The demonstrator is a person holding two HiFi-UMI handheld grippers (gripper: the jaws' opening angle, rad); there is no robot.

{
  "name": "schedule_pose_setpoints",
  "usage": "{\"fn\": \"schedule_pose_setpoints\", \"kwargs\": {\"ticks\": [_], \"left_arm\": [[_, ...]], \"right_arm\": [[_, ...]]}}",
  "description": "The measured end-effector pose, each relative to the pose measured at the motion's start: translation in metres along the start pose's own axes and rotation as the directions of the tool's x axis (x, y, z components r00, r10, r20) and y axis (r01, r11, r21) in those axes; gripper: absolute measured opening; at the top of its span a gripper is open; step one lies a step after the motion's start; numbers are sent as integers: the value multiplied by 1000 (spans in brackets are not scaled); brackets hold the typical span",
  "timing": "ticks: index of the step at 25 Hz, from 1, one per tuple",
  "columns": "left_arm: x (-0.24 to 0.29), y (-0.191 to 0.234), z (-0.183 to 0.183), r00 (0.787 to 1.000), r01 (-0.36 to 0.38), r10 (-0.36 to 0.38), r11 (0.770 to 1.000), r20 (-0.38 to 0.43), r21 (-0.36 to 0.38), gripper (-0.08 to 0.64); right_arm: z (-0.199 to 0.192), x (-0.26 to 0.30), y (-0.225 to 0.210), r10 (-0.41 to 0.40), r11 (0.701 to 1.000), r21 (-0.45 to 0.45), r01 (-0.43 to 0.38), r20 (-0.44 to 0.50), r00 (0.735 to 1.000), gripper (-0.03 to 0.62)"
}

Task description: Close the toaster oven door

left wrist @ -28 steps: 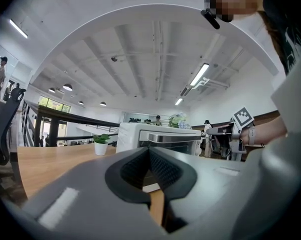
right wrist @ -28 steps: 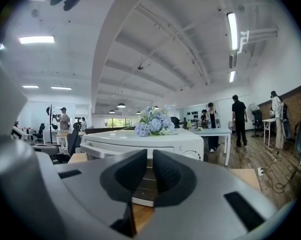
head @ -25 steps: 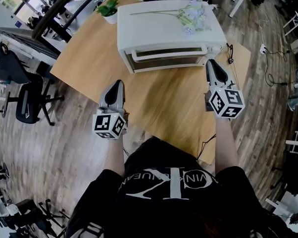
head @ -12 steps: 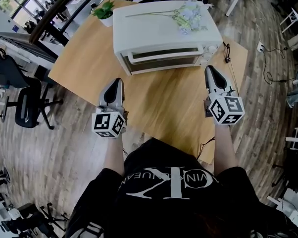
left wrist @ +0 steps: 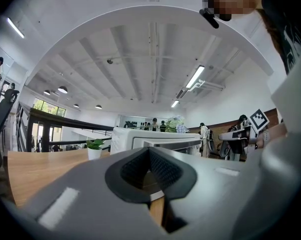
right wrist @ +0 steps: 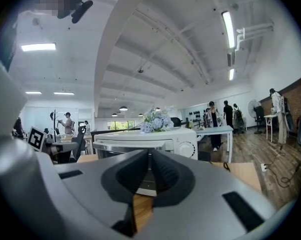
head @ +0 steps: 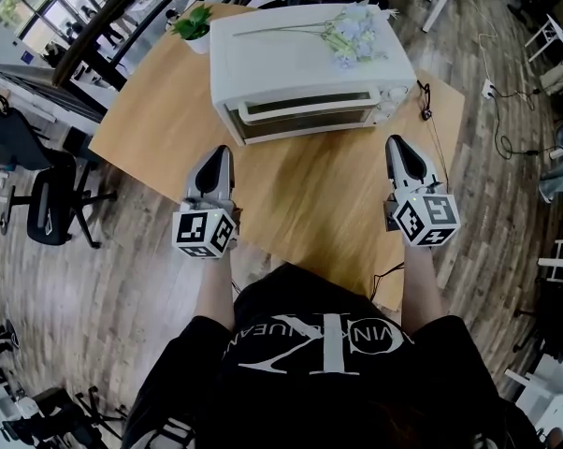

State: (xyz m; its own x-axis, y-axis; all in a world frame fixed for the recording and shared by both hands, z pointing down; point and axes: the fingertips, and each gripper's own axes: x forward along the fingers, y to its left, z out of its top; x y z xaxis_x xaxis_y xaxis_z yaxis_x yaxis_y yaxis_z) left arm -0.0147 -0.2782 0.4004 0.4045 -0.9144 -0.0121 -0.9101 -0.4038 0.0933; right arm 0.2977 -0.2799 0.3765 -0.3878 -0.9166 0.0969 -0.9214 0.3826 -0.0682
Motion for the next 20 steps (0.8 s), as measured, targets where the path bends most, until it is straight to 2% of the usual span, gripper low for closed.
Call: {"fn": "schedule_pose_setpoints", "kwargs": {"ticks": [20], "left_arm": [[0,1,2,1000,-11,11,1000,0,2,11]], "right_arm": [[-7,3,8,38,999,0,-38,-6,999,28]]}}
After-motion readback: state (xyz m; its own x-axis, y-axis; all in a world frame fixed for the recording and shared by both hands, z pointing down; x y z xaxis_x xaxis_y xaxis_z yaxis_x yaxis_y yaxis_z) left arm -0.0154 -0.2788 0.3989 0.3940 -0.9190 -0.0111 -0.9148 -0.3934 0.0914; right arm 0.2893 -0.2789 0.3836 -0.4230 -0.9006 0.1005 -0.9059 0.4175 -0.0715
